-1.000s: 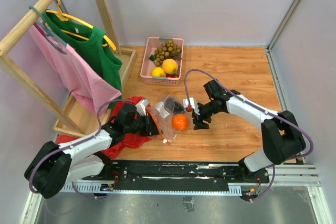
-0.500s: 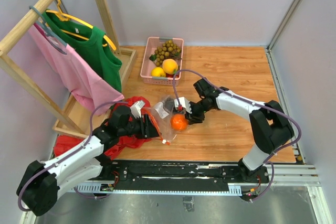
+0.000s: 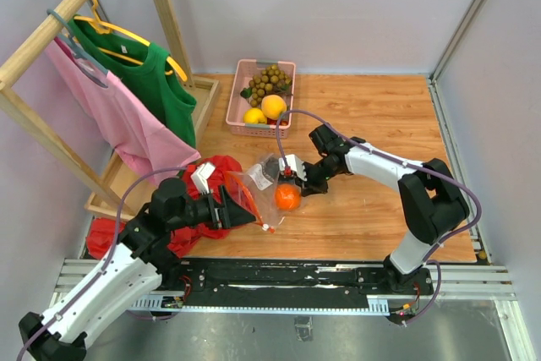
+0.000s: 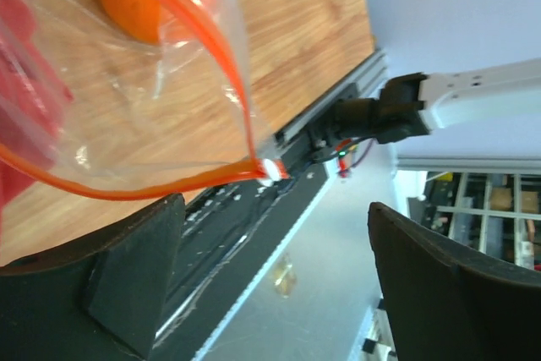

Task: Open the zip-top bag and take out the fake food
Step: Adjust the zipper food storage bag at the center of the board, then pick up the fake fruit from the zipper food storage bag.

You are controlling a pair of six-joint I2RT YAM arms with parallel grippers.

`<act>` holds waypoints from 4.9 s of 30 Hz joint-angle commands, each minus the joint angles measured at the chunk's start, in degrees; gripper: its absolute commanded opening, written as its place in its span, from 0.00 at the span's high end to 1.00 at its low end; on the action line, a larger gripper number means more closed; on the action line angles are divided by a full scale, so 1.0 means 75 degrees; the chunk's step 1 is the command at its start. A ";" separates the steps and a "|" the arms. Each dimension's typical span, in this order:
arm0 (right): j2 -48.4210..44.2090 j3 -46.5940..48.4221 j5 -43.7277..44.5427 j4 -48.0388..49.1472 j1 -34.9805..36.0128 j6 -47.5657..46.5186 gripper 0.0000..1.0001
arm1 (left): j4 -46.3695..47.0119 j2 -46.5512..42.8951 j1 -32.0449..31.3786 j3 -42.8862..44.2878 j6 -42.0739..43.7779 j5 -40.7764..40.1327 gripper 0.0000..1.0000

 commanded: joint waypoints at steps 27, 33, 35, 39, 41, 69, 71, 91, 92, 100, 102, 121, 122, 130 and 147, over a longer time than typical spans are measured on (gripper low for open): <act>-0.0885 -0.0204 -0.0532 -0.0543 -0.0905 0.0164 0.99 | 0.3263 0.3189 -0.0112 0.0976 -0.1163 0.0015 0.87; -0.1455 -0.0489 -0.0685 -0.0585 -0.1937 0.0061 0.99 | 0.3775 0.3303 -0.0103 0.1050 -0.1067 0.0735 0.97; -0.1641 -0.0603 -0.0634 -0.0577 -0.2198 -0.0028 0.99 | 0.3928 0.3320 -0.0104 0.1019 -0.0996 0.1005 0.99; -0.1832 -0.0896 -0.0423 -0.0533 -0.2524 -0.0244 0.99 | 0.4009 0.3593 -0.0102 0.0862 -0.0711 0.1442 1.00; -0.1888 -0.1053 -0.0287 -0.0508 -0.2570 -0.0384 0.99 | 0.3966 0.3816 -0.0102 0.0778 -0.0531 0.1634 1.00; -0.1414 -0.0078 -0.2919 -0.3301 -0.2100 -0.4651 0.38 | 0.0599 0.1243 0.0156 0.0759 0.0754 -0.0158 0.01; -0.1390 -0.0098 -0.2787 -0.3236 -0.2048 -0.4650 0.38 | 0.0903 0.0970 0.0156 0.0419 0.0617 -0.0214 0.02; -0.1132 -0.0616 -0.1535 -0.2200 -0.1619 -0.4321 0.35 | 0.4684 0.2943 -0.0053 -0.0667 0.0321 0.0341 0.55; -0.1094 -0.0627 -0.1434 -0.2118 -0.1570 -0.4304 0.35 | 0.4813 0.3092 -0.0100 -0.0683 0.0277 0.0350 0.54; -0.0827 -0.0671 -0.0866 -0.1793 -0.1186 -0.4289 0.37 | 0.5449 0.4038 -0.0402 -0.0748 0.0070 0.0328 0.51; -0.0820 -0.0695 -0.0788 -0.1724 -0.1072 -0.4280 0.38 | 0.5606 0.4211 -0.0445 -0.0747 0.0042 0.0322 0.50; -0.0538 -0.0512 -0.0694 -0.1381 -0.0575 -0.3107 0.85 | 0.6194 0.6097 -0.0848 -0.0358 -0.0052 0.0417 0.45; -0.0548 -0.0494 -0.0738 -0.1364 -0.0552 -0.3017 0.87 | 0.6241 0.6149 -0.0869 -0.0341 -0.0086 0.0430 0.44; -0.0624 -0.0523 -0.1052 -0.1290 -0.0441 -0.2504 0.90 | 0.6524 0.6075 -0.0877 -0.0366 -0.0164 0.0191 0.44; -0.1036 -0.0555 -0.1199 -0.1144 -0.0303 -0.2121 0.46 | 0.6874 0.5046 -0.1258 -0.0535 0.0994 -0.0757 0.41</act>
